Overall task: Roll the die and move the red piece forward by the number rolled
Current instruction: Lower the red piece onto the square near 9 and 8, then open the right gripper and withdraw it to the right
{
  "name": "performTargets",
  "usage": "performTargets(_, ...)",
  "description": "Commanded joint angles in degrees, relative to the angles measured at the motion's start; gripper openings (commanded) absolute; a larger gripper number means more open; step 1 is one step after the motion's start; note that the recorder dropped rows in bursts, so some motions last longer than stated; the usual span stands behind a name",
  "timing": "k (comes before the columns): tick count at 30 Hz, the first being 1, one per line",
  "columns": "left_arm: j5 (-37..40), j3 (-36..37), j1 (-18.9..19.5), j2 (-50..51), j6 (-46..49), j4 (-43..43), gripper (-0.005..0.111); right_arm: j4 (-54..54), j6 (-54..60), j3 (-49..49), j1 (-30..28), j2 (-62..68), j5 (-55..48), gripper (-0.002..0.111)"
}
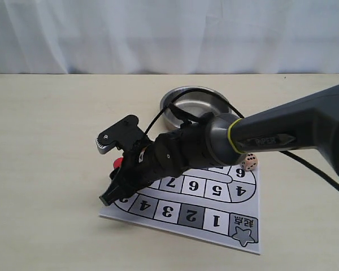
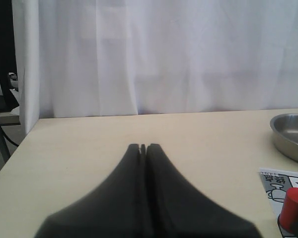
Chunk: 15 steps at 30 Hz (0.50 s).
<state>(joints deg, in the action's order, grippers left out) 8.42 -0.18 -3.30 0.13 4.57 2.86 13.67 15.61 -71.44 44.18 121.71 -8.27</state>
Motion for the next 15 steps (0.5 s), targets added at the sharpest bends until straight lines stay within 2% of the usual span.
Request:
performTargets(1,-0.23,0.18,-0.09,-0.13,-0.4,0.26,0.0,-0.4,0.0,0.15,-0.33,0.09,0.52,0.059)
performTargets(6,-0.23,0.18,-0.09,-0.13,-0.4,0.26,0.0,-0.4,-0.41,0.15,-0.33,0.09,2.09,0.066)
performTargets(15,-0.23,0.18,-0.09,-0.13,-0.4,0.26,0.0,-0.4,-1.4,0.15,-0.33,-2.41,2.35,0.067)
